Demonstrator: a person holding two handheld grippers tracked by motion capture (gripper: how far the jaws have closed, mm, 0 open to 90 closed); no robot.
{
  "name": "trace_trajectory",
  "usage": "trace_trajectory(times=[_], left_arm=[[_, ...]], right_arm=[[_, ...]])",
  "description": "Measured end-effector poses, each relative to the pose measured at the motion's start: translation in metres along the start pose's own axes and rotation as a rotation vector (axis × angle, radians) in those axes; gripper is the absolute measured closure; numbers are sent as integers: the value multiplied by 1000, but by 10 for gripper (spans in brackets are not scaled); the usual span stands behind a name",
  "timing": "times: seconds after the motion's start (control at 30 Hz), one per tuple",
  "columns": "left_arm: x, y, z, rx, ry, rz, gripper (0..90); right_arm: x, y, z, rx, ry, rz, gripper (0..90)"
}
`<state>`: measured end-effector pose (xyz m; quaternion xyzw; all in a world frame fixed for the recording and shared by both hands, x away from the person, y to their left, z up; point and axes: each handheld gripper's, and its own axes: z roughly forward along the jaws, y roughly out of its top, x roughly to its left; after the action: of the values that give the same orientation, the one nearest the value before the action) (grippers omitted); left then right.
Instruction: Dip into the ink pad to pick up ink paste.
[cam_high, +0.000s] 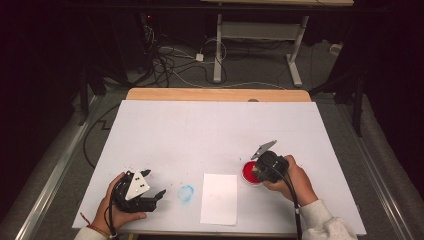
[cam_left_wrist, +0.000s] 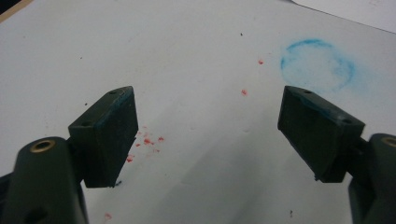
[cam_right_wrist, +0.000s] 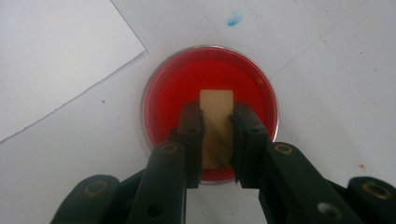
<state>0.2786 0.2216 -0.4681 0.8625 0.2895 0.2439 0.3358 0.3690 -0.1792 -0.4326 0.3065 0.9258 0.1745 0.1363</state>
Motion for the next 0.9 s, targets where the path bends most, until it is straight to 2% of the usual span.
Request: trace_trajectory(times=[0.2, 0.43, 0.5, 0.8, 0.9], left_arm=[[2, 0, 0, -10, 6, 4, 194], [1, 0, 0, -4, -2, -7, 194], [1, 0, 1, -7, 2, 4, 194], [1, 0, 1, -7, 0, -2, 194], [1, 1, 2, 0, -6, -13, 194]], right_arm=[[0, 0, 1, -1, 7, 3, 767], [3, 0, 1, 4, -20, -12, 767], [3, 0, 1, 4, -19, -11, 767], [3, -1, 1, 2, -21, -1, 766], [2, 1, 0, 4, -16, -22, 766]])
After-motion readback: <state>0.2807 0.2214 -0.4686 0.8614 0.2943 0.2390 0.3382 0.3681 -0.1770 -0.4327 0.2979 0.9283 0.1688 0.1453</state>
